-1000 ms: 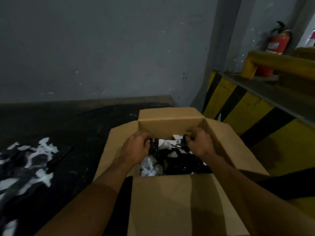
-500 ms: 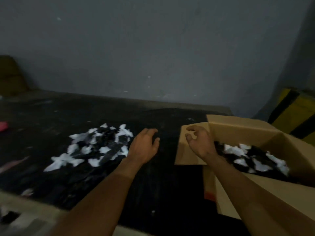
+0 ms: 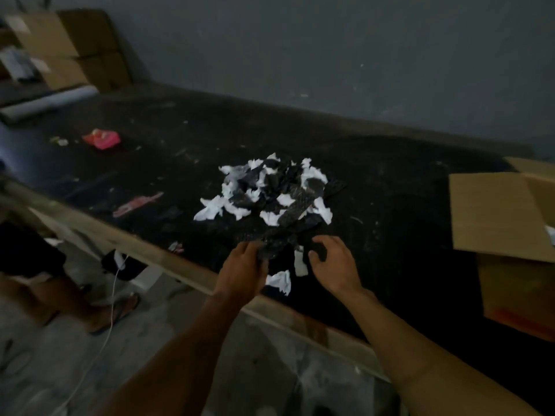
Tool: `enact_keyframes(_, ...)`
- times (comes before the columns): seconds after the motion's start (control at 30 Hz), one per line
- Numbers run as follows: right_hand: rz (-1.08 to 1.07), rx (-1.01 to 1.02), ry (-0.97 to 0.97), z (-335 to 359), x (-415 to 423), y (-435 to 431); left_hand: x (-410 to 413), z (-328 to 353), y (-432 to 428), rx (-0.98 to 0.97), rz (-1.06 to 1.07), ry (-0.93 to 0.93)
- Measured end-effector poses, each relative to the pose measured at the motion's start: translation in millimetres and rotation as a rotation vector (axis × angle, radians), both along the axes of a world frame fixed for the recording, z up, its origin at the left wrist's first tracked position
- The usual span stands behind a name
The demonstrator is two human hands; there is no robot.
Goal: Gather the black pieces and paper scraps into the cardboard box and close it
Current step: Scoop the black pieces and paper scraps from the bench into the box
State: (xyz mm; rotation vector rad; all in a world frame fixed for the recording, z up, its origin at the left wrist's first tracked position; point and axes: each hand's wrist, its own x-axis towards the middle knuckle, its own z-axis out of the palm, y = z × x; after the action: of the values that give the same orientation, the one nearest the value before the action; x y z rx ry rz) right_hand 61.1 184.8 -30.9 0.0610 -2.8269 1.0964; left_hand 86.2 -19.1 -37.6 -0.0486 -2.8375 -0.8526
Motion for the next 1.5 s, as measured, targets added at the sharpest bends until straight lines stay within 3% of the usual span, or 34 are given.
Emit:
enact_keyframes(0.27,0.026,0.075,-0.115,-62,-16,-5,-10,-76,16,-0.116,-0.019,-0.075)
enact_keyframes(0.5,0.142,0.159,-0.157,-91,-72,-7,-67,-102,16,-0.168,-0.015,-0.108)
enact_keyframes(0.67,0.117,0.187,-0.12,-106,-87,-5,-112,-109,12,-0.18,-0.141,-0.204)
enact_keyframes(0.8,0.054,0.068,-0.126,-108,-88,-1,-118,-116,20,-0.17,-0.113,-0.025)
enact_keyframes(0.9,0.008,-0.046,-0.138,-106,-93,3,-116,-120,27,-0.122,-0.059,0.14)
enact_keyframes(1.03,-0.052,-0.086,-0.187,-95,-100,5,-127,-106,21,0.027,0.076,0.013)
enact_keyframes(1.17,-0.092,-0.091,-0.207,-76,-113,2,-146,-78,10,0.129,0.174,0.045)
enact_keyframes(1.3,-0.111,-0.068,-0.095,-63,-138,-13,-169,-61,-1,0.313,0.226,-0.062)
enact_keyframes(1.5,-0.073,0.103,-0.133,-55,-181,-36,-195,-58,-5,0.026,0.056,0.028)
